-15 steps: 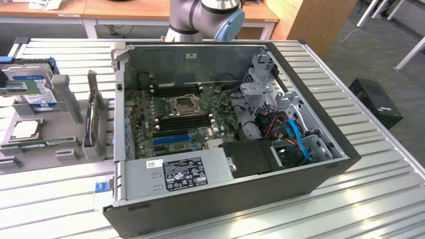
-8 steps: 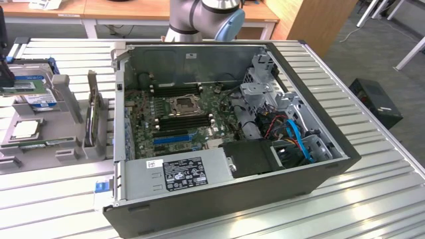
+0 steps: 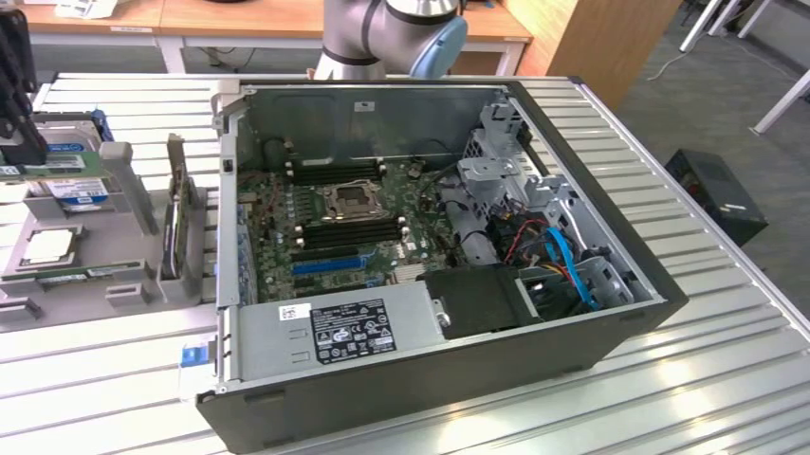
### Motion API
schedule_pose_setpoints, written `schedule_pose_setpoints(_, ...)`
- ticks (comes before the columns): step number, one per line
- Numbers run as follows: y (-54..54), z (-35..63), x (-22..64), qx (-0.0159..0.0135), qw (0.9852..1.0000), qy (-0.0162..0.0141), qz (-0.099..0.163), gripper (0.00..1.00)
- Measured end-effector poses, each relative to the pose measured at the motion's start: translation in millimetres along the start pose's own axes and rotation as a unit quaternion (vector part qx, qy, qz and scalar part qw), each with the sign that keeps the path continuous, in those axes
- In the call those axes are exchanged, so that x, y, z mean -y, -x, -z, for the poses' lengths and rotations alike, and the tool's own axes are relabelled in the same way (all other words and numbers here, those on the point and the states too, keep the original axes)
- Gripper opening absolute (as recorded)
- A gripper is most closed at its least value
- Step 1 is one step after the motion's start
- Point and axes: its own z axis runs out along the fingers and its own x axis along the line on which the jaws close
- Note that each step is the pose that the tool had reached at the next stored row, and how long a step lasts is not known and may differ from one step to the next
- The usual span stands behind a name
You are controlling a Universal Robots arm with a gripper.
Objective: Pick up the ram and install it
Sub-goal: 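Pick up the ram and move it above insertion slot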
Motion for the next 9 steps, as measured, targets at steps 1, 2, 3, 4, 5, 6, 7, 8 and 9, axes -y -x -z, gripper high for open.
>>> schedule_pose_setpoints(1, 0.1, 0.0, 1.4, 0.0000, 1.0000, 0.0000, 0.000, 0.12)
schedule_pose_setpoints(2, 0.1, 0.1, 2.7, 0.0000, 1.0000, 0.0000, 0.000, 0.12)
schedule_pose_setpoints(3, 0.2, 0.2, 4.2, 0.0000, 1.0000, 0.0000, 0.000, 0.12)
schedule_pose_setpoints(4, 0.2, 0.2, 5.5, 0.0000, 1.0000, 0.0000, 0.000, 0.12)
schedule_pose_setpoints(5, 0.3, 0.4, 7.1, -0.0001, 1.0000, 0.0000, 0.000, 0.12)
schedule_pose_setpoints(6, 0.3, 0.4, 8.4, 0.0000, 1.0000, 0.0000, 0.000, 0.12)
schedule_pose_setpoints(7, 0.4, 0.4, 9.8, 0.0000, 1.0000, 0.0000, 0.000, 0.12)
schedule_pose_setpoints(8, 0.4, 0.5, 11.3, 0.0000, 1.0000, 0.0000, 0.000, 0.12)
schedule_pose_setpoints(9, 0.5, 0.6, 12.7, 0.0000, 1.0000, 0.0000, 0.000, 0.12)
